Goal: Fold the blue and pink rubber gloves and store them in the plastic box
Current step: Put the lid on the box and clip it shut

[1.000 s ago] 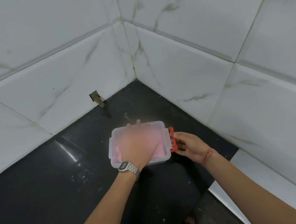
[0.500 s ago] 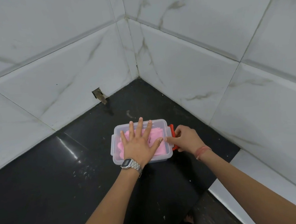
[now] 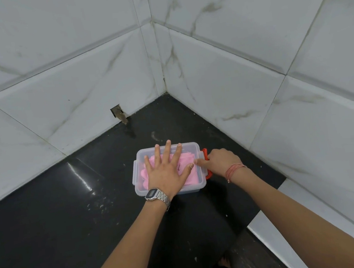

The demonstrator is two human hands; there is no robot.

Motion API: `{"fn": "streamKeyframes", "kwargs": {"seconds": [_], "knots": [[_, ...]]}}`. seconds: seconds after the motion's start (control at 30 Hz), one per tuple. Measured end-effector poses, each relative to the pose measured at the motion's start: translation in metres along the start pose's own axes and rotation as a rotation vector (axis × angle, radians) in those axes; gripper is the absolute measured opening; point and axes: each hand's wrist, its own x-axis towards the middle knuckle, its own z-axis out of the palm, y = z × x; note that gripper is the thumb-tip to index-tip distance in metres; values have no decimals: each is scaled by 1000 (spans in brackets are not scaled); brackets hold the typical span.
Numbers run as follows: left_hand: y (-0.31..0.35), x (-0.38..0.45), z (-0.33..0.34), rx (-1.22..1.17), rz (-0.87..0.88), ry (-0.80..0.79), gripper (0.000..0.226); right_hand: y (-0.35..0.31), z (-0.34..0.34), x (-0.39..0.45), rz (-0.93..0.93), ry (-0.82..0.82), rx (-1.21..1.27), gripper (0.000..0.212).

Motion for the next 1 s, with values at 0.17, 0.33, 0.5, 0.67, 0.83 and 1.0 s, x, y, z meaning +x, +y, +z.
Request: {"fn": "streamKeyframes", "kwargs": {"seconds": [0.17, 0.33, 0.5, 0.67, 0.83, 1.0], "knots": [[0, 0, 0, 6, 0, 2, 80, -2, -2, 1, 4, -10, -27, 50], [0, 0, 1, 11, -4, 4, 77, -12, 5, -2, -21, 151, -116, 43], [0, 0, -1, 14, -7, 7, 77, -11, 5, -3, -14, 132, -102, 45], [3, 1, -8, 25, -21, -2, 74, -14, -6, 1, -41, 107, -131, 45], [2, -5, -15, 84, -70, 11, 67, -27, -14, 12, -118, 226, -219, 36], [-1, -12, -27, 141, -93, -50, 55, -39, -7, 21, -182, 309, -163, 31]]}}
